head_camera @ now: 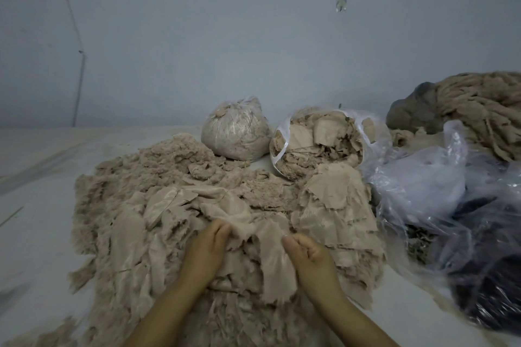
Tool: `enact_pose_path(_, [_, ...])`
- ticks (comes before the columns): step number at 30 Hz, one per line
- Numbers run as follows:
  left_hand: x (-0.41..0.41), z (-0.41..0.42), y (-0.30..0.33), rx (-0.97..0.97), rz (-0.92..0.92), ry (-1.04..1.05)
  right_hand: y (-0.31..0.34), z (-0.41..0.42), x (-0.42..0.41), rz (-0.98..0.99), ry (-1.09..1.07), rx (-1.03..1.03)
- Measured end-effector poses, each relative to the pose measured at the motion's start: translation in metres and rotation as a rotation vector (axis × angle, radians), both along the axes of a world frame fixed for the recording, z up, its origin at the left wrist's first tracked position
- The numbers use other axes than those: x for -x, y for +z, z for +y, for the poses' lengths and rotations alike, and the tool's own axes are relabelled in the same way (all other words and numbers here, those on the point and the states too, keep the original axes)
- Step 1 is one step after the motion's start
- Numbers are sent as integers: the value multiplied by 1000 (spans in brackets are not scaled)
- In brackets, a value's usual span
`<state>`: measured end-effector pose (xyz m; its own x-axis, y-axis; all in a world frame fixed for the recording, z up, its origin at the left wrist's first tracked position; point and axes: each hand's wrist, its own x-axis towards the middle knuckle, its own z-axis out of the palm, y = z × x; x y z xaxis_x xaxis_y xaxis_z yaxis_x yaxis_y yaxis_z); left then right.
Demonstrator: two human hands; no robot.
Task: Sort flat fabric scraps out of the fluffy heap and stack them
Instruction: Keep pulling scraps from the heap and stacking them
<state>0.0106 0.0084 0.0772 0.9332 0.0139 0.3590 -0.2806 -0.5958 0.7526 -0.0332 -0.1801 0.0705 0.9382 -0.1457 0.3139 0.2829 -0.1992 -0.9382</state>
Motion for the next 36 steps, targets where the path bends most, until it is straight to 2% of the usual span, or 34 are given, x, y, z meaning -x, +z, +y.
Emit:
enact_pose_path(2, [9, -10, 5, 11, -3, -208, 1, 2, 2, -25, 59, -13])
enact_pose_path(5, [19, -34, 6, 85, 178, -549, 7, 12, 5, -26, 74, -264])
enact_pose_path(6, [20, -38, 3, 94, 198, -577, 10, 11, 4, -36, 18, -349])
enact_pose_path(8, [15, -37, -6, 86, 136, -496, 20, 2, -3, -76, -132, -425])
enact_pose_path(10, [7, -27, -15, 67, 72, -348, 36, -14, -11, -104, -238, -390])
enact_pose_path(15, [3, -8, -20, 8, 96, -220, 81, -69, -53, -39, -372, -193])
enact_pose_path(18, [5, -2, -22, -41, 145, -200, 84, -90, -65, 89, -560, 170])
enact_pose_path(20, [6, 0, -22, -150, 194, -209, 69, -83, -60, 17, -596, 307])
enact_pose_path(22, [8, 0, -21, -266, 237, -240, 43, -60, -51, -45, -420, 399])
enact_pose_path(24, [10, -4, -19, -358, 248, -245, 12, -33, -45, 58, -119, 561])
enact_pose_path(26, [13, -7, -18, -414, 253, -243, -16, -10, -48, 162, 72, 766])
enact_pose_path(28, [16, -9, -16, -432, 273, -255, -31, 3, -57, 248, 55, 886])
enact_pose_path(31, [19, -7, -12, -441, 309, -280, -36, 2, -75, 236, -84, 941])
enact_pose_path(32, [19, -7, -10, -426, 317, -291, -35, -1, -77, 208, -103, 918])
enact_pose_path(34, [19, -7, -8, -325, 319, -309, -32, -4, -75, 136, -139, 677])
enact_pose_path(36, [22, -13, -3, -16, 398, -317, -25, -1, -62, 24, -134, 402])
